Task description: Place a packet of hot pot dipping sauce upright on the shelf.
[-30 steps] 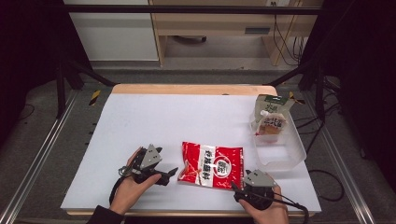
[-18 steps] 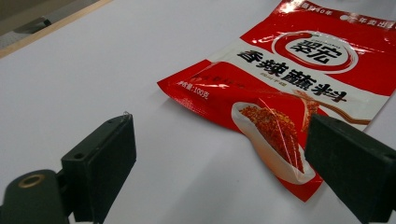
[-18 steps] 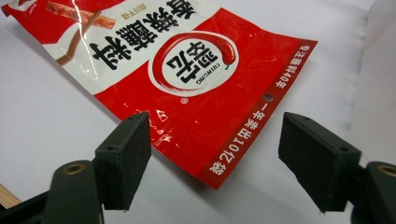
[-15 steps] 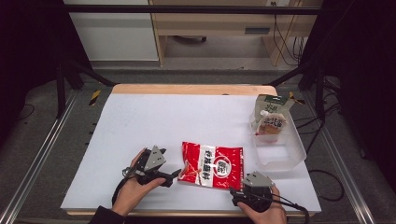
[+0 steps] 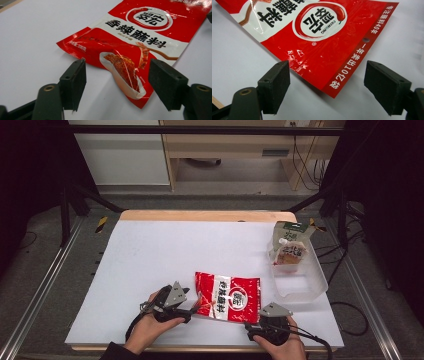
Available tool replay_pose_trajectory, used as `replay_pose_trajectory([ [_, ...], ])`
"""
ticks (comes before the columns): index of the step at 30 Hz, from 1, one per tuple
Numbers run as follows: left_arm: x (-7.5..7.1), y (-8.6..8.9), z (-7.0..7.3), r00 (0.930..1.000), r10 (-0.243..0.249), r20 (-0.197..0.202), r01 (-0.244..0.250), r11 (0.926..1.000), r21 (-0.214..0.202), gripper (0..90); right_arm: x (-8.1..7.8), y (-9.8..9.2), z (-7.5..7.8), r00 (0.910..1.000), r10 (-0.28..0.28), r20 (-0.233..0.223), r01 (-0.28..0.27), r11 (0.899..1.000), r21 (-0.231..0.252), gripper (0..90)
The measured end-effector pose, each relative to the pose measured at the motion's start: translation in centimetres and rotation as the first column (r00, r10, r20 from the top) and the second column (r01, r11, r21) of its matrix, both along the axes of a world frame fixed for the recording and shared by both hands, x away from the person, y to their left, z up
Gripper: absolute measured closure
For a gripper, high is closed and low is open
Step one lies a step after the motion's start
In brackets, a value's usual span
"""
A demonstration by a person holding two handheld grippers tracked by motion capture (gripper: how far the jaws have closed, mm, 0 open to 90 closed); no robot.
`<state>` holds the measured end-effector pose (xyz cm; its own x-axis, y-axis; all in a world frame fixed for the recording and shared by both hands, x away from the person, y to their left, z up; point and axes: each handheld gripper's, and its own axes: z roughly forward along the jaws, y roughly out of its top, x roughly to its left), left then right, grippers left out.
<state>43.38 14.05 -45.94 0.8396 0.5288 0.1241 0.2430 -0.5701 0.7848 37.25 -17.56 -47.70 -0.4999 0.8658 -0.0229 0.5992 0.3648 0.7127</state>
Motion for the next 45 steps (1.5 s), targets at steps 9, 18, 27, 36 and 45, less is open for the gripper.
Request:
replay_pose_trajectory([
  [9, -0.1, -0.6, -0.6, 0.9992, -0.027, -0.03, 0.029, 0.9985, 0.046, 39.2, 0.2, 0.1, -0.3, 0.9996, 0.008, -0.027, -0.008, 1.0, 0.005, 21.6],
  [18, 0.0, -0.9, -1.0, 0.9982, -0.035, -0.049, 0.037, 0.9981, 0.05, 44.8, 0.3, 0.1, -0.3, 0.9991, 0.005, -0.042, -0.004, 1.0, 0.014, 22.7],
  [27, 0.1, -0.8, -1.0, 0.9977, -0.034, -0.058, 0.037, 0.9983, 0.045, 45.1, 0.4, 0.1, -0.4, 0.9982, 0.003, -0.06, -0.002, 1.0, 0.025, 23.7],
  [36, 0.1, -1.0, -1.2, 0.9962, -0.045, -0.074, 0.048, 0.9979, 0.044, 45.0, 0.3, 0.0, 0.1, 0.9995, 0.0, -0.032, 0.003, 0.995, 0.096, 28.9],
  [45, 0.0, -1.2, -1.4, 0.9951, -0.051, -0.085, 0.056, 0.9972, 0.049, 44.7, 0.0, 0.0, 0.3, 0.9996, 0.008, -0.027, -0.004, 0.991, 0.137, 35.3],
])
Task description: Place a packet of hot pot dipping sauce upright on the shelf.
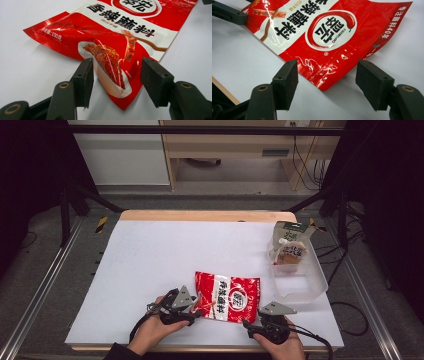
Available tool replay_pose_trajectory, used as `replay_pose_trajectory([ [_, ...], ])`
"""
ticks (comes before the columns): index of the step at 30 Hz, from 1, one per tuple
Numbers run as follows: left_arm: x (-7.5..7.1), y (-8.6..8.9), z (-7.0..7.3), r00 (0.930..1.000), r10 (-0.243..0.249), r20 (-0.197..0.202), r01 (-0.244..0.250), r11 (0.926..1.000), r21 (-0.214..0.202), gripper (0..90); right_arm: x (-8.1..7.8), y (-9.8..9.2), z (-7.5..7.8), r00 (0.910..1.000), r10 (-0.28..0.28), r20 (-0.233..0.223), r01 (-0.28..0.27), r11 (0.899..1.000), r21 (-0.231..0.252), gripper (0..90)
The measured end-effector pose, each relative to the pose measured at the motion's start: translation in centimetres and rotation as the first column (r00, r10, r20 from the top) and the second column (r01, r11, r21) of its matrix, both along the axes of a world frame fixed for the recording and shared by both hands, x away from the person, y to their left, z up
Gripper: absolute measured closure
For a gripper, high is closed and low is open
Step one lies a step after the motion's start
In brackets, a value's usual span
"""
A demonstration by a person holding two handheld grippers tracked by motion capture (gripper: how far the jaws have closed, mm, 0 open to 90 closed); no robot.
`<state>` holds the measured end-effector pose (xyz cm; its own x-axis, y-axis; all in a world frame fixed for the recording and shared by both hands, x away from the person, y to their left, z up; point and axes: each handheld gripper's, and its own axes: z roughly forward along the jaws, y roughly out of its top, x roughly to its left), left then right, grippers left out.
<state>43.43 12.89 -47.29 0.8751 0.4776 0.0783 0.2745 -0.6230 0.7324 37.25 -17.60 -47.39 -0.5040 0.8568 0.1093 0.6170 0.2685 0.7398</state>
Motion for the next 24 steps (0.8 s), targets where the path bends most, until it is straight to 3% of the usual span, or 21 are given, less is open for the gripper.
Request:
replay_pose_trajectory([
  [3, -0.02, -0.17, -0.19, 0.9998, -0.013, -0.013, 0.014, 0.9998, 0.017, 44.7, -0.13, -0.13, -0.04, 1.0, -0.006, -0.008, 0.006, 1.0, 0.0, 38.0],
  [5, -0.06, -0.37, -0.38, 0.9993, -0.033, -0.017, 0.034, 0.9971, 0.068, 43.8, -0.2, -0.33, -0.02, 0.9999, -0.013, -0.009, 0.013, 1.0, 0.005, 39.4],
  [10, 0.02, -0.41, -0.39, 0.9992, -0.028, -0.029, 0.03, 0.9979, 0.057, 44.2, -0.28, -0.52, -0.06, 0.9996, -0.022, -0.017, 0.023, 1.0, 0.015, 40.0],
  [24, 0.02, -0.28, -0.24, 0.9995, -0.03, -0.012, 0.03, 0.997, 0.072, 51.5, -0.04, -0.99, -0.36, 0.9982, -0.042, -0.043, 0.042, 0.999, -0.017, 37.0],
])
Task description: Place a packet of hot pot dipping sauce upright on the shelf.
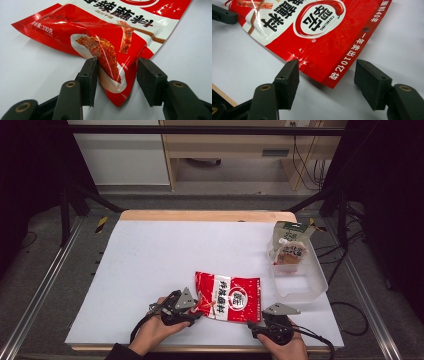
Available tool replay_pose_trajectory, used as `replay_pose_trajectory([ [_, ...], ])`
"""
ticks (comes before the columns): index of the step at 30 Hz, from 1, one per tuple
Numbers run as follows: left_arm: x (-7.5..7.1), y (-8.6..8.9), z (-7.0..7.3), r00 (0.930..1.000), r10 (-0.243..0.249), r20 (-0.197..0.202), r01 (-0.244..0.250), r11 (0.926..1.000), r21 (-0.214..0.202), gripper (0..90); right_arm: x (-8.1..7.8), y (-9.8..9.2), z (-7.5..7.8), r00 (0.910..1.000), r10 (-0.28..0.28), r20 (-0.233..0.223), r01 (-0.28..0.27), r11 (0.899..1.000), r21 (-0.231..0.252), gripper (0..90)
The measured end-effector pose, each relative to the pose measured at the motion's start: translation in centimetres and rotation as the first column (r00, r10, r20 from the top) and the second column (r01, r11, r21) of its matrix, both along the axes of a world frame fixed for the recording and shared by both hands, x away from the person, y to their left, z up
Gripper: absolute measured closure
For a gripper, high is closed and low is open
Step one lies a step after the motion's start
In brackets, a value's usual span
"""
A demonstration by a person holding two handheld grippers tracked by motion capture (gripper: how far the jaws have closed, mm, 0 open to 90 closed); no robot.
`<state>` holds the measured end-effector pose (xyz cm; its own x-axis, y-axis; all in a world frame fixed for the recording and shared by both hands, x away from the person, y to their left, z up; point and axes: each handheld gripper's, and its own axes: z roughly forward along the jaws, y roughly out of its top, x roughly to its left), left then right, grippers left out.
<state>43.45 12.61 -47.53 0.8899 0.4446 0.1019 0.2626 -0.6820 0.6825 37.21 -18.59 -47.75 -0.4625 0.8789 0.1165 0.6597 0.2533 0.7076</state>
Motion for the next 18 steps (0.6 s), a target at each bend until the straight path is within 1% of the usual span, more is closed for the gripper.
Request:
replay_pose_trajectory([
  [3, 0.0, 0.0, 0.0, 1.0, 0.0, -0.001, 0.0, 1.0, -0.002, 51.5, 0.2, 0.1, -0.1, 0.9998, 0.007, -0.018, -0.007, 1.0, 0.002, 37.8],
  [6, 0.0, 0.0, 0.0, 1.0, 0.003, -0.004, -0.003, 1.0, -0.009, 51.6, 0.6, 0.3, -0.1, 0.9995, 0.027, -0.015, -0.027, 0.999, 0.017, 41.1],
  [7, 0.0, 0.0, 0.0, 1.0, 0.003, -0.005, -0.003, 1.0, -0.009, 51.6, 0.6, 0.4, 0.0, 0.9994, 0.028, -0.021, -0.028, 0.999, 0.03, 42.8],
  [8, 0.0, 0.0, 0.0, 1.0, 0.002, -0.006, -0.002, 1.0, -0.009, 51.6, 0.8, 0.5, 0.1, 0.9992, 0.039, -0.013, -0.038, 0.999, 0.036, 44.5],
  [10, 0.0, 0.0, -0.1, 1.0, 0.001, -0.009, -0.002, 0.9999, -0.012, 51.5, 1.0, 0.7, 0.3, 0.999, 0.043, -0.012, -0.043, 0.999, 0.034, 46.1],
  [12, 0.0, 0.0, -0.1, 1.0, 0.002, -0.006, -0.002, 0.9999, -0.012, 51.5, 1.3, 0.7, 0.5, 0.9988, 0.049, -0.005, -0.049, 0.998, 0.037, 45.9],
  [14, 0.0, 0.0, -0.1, 1.0, 0.001, -0.006, -0.001, 0.9999, -0.012, 51.5, 1.6, 0.6, 0.8, 0.9992, 0.04, -0.003, -0.04, 0.998, 0.054, 47.2],
  [16, 0.0, 0.0, -0.1, 1.0, 0.002, -0.007, -0.002, 0.9999, -0.014, 51.4, 1.9, 0.6, 1.1, 0.9993, 0.037, 0.0, -0.037, 0.997, 0.068, 46.2],
  [18, 0.0, 0.0, -0.1, 1.0, 0.002, -0.006, -0.002, 0.9999, -0.014, 51.4, 2.4, 0.6, 1.4, 0.9992, 0.041, 0.002, -0.041, 0.997, 0.073, 45.6],
])
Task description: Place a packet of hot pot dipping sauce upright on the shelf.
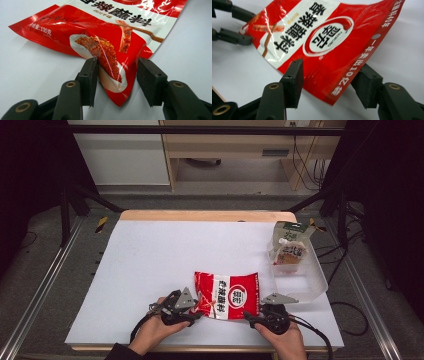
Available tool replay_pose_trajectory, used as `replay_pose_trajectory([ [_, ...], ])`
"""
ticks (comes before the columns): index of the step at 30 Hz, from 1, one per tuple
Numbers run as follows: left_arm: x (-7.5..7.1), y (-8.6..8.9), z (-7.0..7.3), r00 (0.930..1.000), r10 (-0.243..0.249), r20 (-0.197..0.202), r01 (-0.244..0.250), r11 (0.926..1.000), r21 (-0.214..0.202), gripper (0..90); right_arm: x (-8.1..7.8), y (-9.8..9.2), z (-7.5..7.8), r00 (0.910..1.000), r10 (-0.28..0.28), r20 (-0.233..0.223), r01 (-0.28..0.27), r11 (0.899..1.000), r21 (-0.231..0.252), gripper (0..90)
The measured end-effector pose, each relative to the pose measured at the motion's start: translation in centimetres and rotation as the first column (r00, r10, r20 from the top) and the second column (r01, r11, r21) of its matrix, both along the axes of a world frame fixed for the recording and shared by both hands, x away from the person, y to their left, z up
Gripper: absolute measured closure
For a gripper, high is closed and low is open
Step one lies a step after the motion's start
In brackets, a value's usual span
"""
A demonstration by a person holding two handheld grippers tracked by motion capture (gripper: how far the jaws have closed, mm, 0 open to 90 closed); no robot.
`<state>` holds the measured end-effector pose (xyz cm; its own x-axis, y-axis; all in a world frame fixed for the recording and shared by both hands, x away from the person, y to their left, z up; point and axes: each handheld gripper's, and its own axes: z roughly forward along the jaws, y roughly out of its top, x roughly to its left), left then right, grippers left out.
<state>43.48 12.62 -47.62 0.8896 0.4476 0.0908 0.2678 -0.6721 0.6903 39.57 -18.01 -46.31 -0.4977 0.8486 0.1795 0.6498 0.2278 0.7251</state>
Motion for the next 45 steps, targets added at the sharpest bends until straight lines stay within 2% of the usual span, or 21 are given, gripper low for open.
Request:
replay_pose_trajectory([
  [2, 0.0, 0.0, 0.0, 1.0, -0.001, -0.002, 0.001, 1.0, -0.001, 51.3, 0.4, 0.2, 0.2, 1.0, 0.006, 0.004, -0.006, 1.0, -0.01, 49.7],
  [5, 0.0, 0.0, 0.0, 1.0, -0.003, -0.006, 0.003, 1.0, -0.004, 50.9, 0.8, 0.5, 0.5, 0.9999, 0.013, 0.003, -0.013, 0.999, -0.029, 61.1],
  [7, 0.0, 0.0, 0.1, 1.0, -0.006, -0.007, 0.006, 1.0, -0.006, 50.3, 1.1, 0.5, 0.9, 0.9999, 0.015, 0.005, -0.015, 1.0, -0.025, 70.9],
  [9, 0.0, 0.1, 0.1, 0.9999, -0.004, -0.016, 0.004, 0.9997, -0.024, 49.3, 1.2, 0.6, 1.2, 0.9997, 0.022, 0.011, -0.022, 0.999, -0.028, 78.7],
  [12, -0.1, 0.2, 0.5, 0.9998, -0.007, -0.017, 0.006, 0.9982, -0.059, 48.8, 1.6, 0.8, 1.8, 0.9993, 0.03, 0.02, -0.029, 0.999, -0.041, 85.0],
  [15, -0.2, 0.3, 0.8, 1.0, -0.002, -0.004, 0.002, 0.9965, -0.083, 48.6, 2.0, 1.1, 2.3, 0.9983, 0.043, 0.04, -0.04, 0.996, -0.074, 89.4],
  [18, -0.1, 0.7, 1.1, 0.9998, 0.016, 0.01, -0.015, 0.9948, -0.101, 46.4, 2.7, 1.4, 3.1, 0.9965, 0.056, 0.062, -0.049, 0.994, -0.101, 90.0],
  [19, 0.1, 0.8, 1.2, 0.9995, 0.001, 0.031, 0.002, 0.9935, -0.114, 46.2, 2.9, 1.5, 3.4, 0.996, 0.06, 0.067, -0.052, 0.992, -0.111, 90.0],
  [20, 0.0, 1.0, 1.4, 0.9994, 0.031, 0.015, -0.029, 0.9932, -0.113, 45.4, 3.1, 1.6, 3.8, 0.9951, 0.068, 0.072, -0.059, 0.99, -0.125, 90.0],
  [26, 0.4, 2.0, 1.9, 0.9971, 0.07, 0.029, -0.065, 0.9875, -0.144, 37.7, 4.6, 2.4, 6.1, 0.9863, 0.124, 0.108, -0.103, 0.978, -0.181, 90.0],
  [32, 0.7, 2.8, 2.5, 0.9944, 0.096, 0.045, -0.087, 0.9827, -0.163, 30.9, 5.7, 3.3, 7.8, 0.9789, 0.161, 0.126, -0.134, 0.971, -0.199, 90.0],
  [36, 0.9, 3.4, 3.0, 0.9908, 0.123, 0.057, -0.11, 0.976, -0.188, 28.6, 6.1, 3.6, 8.7, 0.9735, 0.189, 0.129, -0.16, 0.966, -0.204, 90.0],
  [39, 1.2, 3.9, 3.5, 0.9874, 0.144, 0.065, -0.128, 0.9703, -0.205, 26.5, 6.4, 3.9, 9.5, 0.9668, 0.221, 0.128, -0.191, 0.958, -0.215, 90.0],
  [45, 1.7, 4.6, 4.4, 0.981, 0.175, 0.083, -0.154, 0.9642, -0.216, 22.5, 7.3, 4.6, 11.4, 0.9484, 0.289, 0.13, -0.252, 0.936, -0.245, 90.0],
])
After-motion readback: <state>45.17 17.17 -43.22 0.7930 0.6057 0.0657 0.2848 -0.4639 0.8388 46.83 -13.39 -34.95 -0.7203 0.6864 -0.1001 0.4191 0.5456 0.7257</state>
